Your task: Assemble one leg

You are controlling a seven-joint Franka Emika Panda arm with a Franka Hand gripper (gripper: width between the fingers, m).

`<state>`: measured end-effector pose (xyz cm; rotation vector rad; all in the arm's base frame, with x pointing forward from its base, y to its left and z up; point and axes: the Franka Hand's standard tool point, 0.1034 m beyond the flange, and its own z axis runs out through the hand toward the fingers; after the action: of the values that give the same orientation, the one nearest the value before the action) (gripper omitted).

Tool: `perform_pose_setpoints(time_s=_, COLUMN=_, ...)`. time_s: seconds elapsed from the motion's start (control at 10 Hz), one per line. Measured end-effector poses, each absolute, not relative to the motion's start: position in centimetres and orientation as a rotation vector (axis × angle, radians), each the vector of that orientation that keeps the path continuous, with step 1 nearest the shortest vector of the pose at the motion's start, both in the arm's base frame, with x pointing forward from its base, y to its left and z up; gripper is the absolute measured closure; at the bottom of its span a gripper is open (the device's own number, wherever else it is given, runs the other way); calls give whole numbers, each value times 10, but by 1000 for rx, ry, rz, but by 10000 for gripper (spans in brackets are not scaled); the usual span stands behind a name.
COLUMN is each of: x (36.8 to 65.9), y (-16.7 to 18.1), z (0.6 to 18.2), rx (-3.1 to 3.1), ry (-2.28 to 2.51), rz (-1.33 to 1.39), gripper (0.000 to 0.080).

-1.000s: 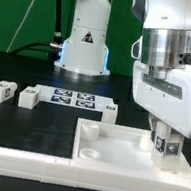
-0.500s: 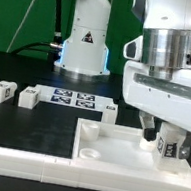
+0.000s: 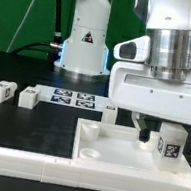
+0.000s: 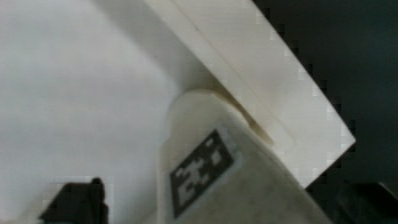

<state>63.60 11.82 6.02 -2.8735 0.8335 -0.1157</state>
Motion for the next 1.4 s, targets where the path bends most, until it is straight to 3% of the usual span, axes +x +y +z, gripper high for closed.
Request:
perform_pose_setpoints(time_s=0.4, x=638, y=116, z=61, rx=-3050, ry=71, rz=-129, gripper=150)
perform_pose_setpoints(time_s=0.6, x=638, y=115, z=61, rx=-3060, ry=-60, rz=-135, gripper=150)
perform_pose_setpoints(time_s=0.7, x=638, y=115, z=61, rx=-3059, ry=-57, rz=-135, gripper=240)
perform_pose_setpoints(time_s=0.8, x=638, y=115, z=61, rx=-3060, ry=-57, rz=-135, gripper=422)
perform_pose_setpoints(time_s=0.9, x=638, y=115, z=61, rx=-3060, ry=-57, rz=-134, gripper=516)
perform_pose_setpoints(time_s=1.2, x=638, y=114, z=60, rx=-3047, ry=37, rz=-142, gripper=515)
perform_pose_setpoints(time_s=1.4, x=638, y=116, z=59, rx=-2980, ry=456, rz=-128, gripper=515)
